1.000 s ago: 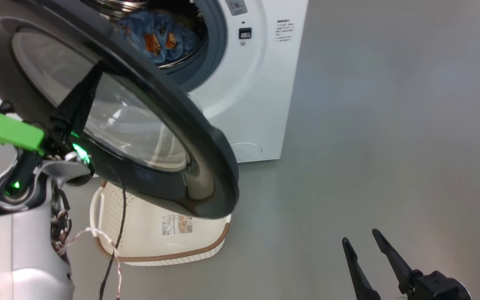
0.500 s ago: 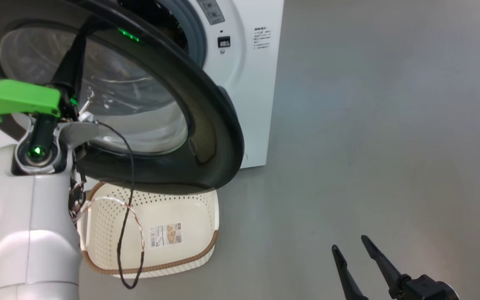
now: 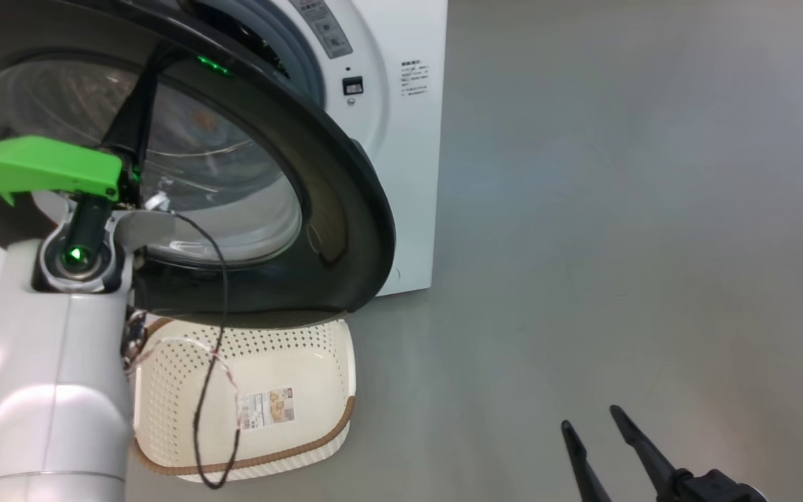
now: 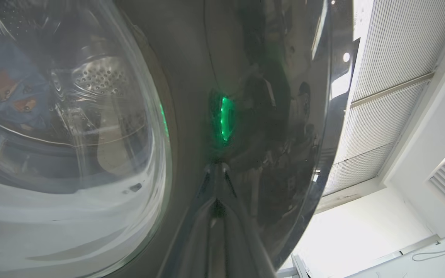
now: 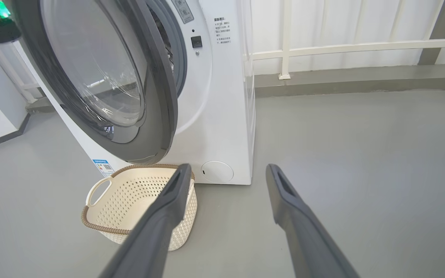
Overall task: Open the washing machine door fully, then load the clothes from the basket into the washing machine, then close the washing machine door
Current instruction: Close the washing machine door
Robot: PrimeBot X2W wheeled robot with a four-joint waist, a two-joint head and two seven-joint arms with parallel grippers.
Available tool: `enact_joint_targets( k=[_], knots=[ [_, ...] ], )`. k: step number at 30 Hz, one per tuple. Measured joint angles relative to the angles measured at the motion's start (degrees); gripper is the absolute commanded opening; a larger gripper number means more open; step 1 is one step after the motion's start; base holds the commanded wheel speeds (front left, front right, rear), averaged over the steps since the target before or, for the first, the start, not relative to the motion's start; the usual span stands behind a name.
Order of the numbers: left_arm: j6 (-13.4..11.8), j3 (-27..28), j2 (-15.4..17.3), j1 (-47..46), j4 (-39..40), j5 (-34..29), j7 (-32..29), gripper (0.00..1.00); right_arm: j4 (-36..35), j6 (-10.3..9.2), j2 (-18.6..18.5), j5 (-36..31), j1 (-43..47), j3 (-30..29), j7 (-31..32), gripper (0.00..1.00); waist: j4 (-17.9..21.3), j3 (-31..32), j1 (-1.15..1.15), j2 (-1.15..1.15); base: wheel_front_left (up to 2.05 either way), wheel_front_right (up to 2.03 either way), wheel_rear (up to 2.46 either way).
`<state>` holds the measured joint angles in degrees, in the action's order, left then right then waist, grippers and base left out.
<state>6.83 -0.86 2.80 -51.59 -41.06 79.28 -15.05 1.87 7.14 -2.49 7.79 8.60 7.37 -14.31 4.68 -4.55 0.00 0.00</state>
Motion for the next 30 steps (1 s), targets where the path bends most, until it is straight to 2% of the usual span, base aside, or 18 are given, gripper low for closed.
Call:
enact_joint_targets(
  k=[5,8,9,10,11,12,13,14,21,25,30],
  knots=[
    [0.05,-2.57,2.32,1.41,2.58,0.12,0.01,0.00,-0.05,0.00,0.01,0.14,0.95,-0.93,0.00,1.00,-1.36,0.36,0.00,0.00,0.00,0.00,0.00],
    [0.05,-5.90,4.94,3.69,5.00,-2.60,1.59,0.00,-0.14,0.00,0.08,0.14,0.89,-1.33,0.00,1.00,-2.35,0.52,0.00,0.00,0.00,0.00,0.00],
    [0.05,-7.04,5.98,4.60,6.10,-3.64,2.64,0.09,-0.20,0.00,0.10,0.14,0.83,-1.60,0.00,1.00,-2.66,0.54,0.00,0.00,0.00,0.00,0.00],
    [0.05,-8.39,7.13,5.52,7.17,-5.36,4.01,0.32,-0.27,0.00,0.14,0.14,0.77,-2.14,0.00,1.00,-2.99,0.54,0.00,0.00,0.00,0.00,0.00],
    [0.05,-9.80,8.36,6.48,8.48,-7.17,5.43,0.47,-0.35,0.00,0.13,0.14,0.68,-2.68,0.00,1.00,-3.31,0.53,0.00,0.00,0.00,0.00,0.00],
    [0.07,-10.66,9.31,7.40,9.48,-8.26,6.73,0.77,-0.38,0.00,0.11,0.14,0.55,-3.07,0.00,1.00,-3.65,0.52,0.00,0.00,0.00,0.00,0.00],
    [0.07,-11.72,10.28,8.38,10.31,-9.26,7.99,0.91,-0.47,0.00,0.11,0.14,0.47,-3.49,0.00,1.00,-4.01,0.48,0.00,0.00,0.00,0.00,0.00],
    [0.08,-12.89,11.39,9.46,11.14,-10.62,9.35,1.00,-0.55,0.00,0.18,0.14,0.38,-3.99,0.00,1.00,-4.36,0.43,0.00,0.00,0.00,0.00,0.00],
    [0.47,-17.46,17.44,17.34,11.61,-18.81,18.16,1.00,-0.87,0.00,0.15,0.13,-0.98,-5.14,0.00,1.00,-6.45,0.47,0.00,0.00,0.00,0.00,0.00],
    [0.40,-18.09,20.90,21.20,11.65,-23.80,22.97,1.00,-1.42,0.00,0.13,0.10,-1.97,-5.75,0.00,1.00,-6.94,-0.02,0.00,0.00,0.00,0.00,0.00],
    [-1.42,-18.19,24.18,26.95,12.84,-28.51,27.51,1.00,-1.75,0.00,0.13,-0.08,-4.10,-5.84,0.00,1.00,-7.08,-1.29,0.00,0.00,0.00,0.00,0.00]
  ],
)
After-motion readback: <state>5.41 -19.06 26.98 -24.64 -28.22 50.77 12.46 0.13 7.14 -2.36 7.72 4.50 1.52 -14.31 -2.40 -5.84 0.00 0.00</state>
